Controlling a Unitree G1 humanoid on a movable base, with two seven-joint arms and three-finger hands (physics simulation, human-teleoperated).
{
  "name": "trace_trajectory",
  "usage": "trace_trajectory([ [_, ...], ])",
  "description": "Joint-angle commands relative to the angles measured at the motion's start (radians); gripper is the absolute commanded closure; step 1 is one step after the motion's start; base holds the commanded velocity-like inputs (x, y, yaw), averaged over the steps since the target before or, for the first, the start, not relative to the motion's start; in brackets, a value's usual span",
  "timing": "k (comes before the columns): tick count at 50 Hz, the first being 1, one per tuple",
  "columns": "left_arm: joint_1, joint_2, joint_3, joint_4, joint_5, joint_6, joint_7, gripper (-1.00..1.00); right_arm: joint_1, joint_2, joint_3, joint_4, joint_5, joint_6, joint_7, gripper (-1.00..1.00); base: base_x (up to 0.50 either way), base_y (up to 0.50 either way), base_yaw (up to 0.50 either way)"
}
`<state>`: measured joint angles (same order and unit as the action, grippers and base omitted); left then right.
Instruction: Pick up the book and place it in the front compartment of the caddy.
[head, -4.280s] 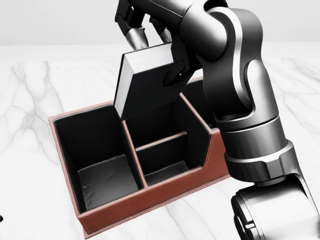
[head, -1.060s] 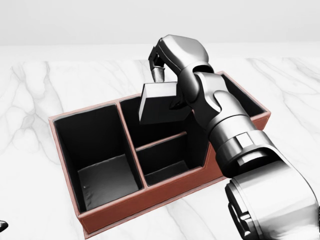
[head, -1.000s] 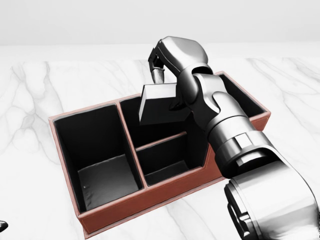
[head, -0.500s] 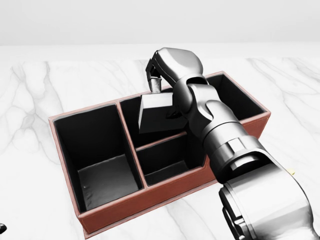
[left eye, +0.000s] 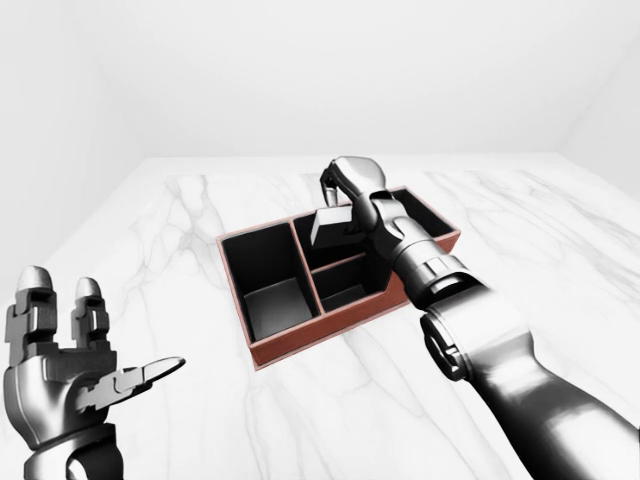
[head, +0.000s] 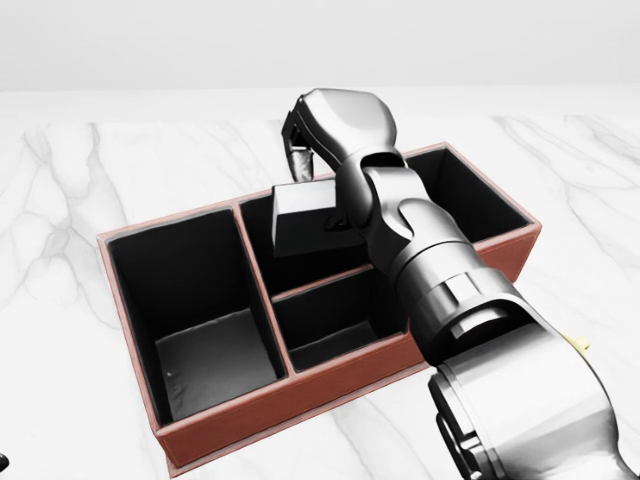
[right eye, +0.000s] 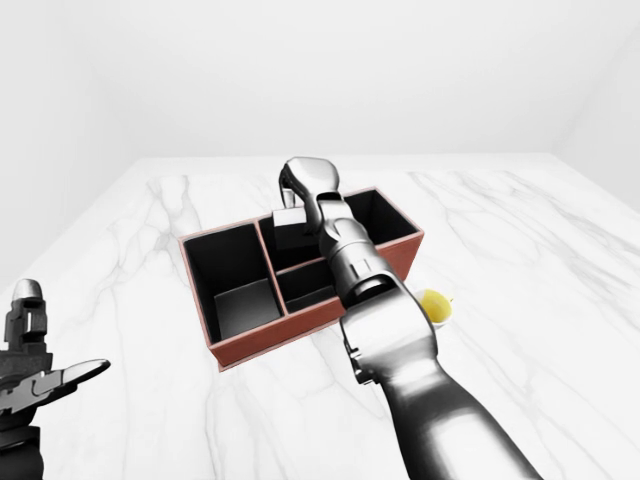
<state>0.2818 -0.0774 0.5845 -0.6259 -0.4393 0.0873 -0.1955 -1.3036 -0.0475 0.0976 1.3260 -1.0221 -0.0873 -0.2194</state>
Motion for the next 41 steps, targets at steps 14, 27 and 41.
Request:
trace_trajectory([
  [14, 0.001, -0.004, 0.004, 0.017, 0.0, 0.0, -0.009, -1.0, -0.027, 0.001, -0.034, -0.006, -0.028, 0.0, -0.055, -1.0, 0.0, 0.0, 0.0],
  [27, 0.007, -0.007, -0.002, 0.013, -0.003, 0.0, -0.009, -1.0, -0.055, -0.01, -0.045, -0.018, -0.011, 0.0, -0.029, -1.0, 0.0, 0.0, 0.0],
  [41, 0.007, -0.009, -0.01, 0.009, -0.001, 0.0, -0.007, -1.0, -0.168, -0.035, -0.122, -0.136, 0.245, 0.0, 0.231, -1.0, 0.0, 0.0, 0.0],
])
